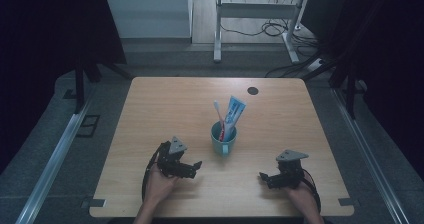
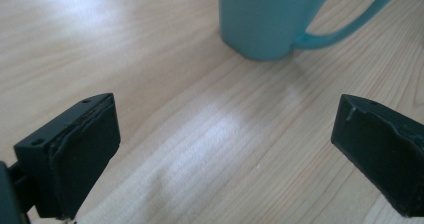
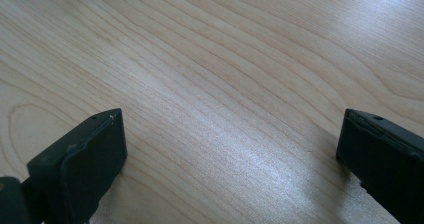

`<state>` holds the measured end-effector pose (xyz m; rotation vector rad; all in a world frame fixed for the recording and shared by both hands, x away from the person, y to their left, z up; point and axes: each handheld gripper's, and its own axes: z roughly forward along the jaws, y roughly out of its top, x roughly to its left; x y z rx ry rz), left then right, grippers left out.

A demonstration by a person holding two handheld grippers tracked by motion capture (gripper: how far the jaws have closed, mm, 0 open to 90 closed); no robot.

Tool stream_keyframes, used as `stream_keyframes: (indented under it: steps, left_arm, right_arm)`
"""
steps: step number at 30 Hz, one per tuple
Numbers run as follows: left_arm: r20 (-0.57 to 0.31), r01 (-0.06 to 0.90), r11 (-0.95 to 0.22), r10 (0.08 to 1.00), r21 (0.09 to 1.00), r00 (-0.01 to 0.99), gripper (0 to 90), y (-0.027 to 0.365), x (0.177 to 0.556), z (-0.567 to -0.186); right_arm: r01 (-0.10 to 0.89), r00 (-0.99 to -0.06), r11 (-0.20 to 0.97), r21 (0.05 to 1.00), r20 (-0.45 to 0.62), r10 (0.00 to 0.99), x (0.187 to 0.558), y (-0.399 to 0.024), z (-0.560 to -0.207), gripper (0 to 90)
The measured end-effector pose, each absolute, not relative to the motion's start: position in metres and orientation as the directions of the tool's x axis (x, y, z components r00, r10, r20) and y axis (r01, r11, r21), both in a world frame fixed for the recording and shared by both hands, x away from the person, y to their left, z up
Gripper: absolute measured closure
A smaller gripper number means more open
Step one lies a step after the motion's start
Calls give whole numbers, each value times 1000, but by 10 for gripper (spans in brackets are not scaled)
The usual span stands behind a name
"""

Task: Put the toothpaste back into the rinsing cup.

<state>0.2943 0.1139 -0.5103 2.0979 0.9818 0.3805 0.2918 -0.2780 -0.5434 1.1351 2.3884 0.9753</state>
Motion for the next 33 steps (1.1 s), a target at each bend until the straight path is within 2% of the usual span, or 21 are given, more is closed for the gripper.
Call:
stream_keyframes:
  steps: [10,24,28,33]
  left_arm:
    - [-63,543,-400,760,739,646,0,116,287,-530]
    - [10,551,-490,754,676,657,0,109,282,-544]
    - [-28,580,-472,760,664,649,0,110,284,-545]
    - [-25,581,-471,762,664,647,0,110,284,-545]
  right_arm:
    - [551,-634,452,701,-1,773,292,-278,-544,0]
    - [550,-634,452,702,-1,773,292,-278,-544,0]
    - [550,-634,453,702,-1,773,292,-278,-544,0]
    - [550,-633,453,701,-2,774,292,-278,-544,0]
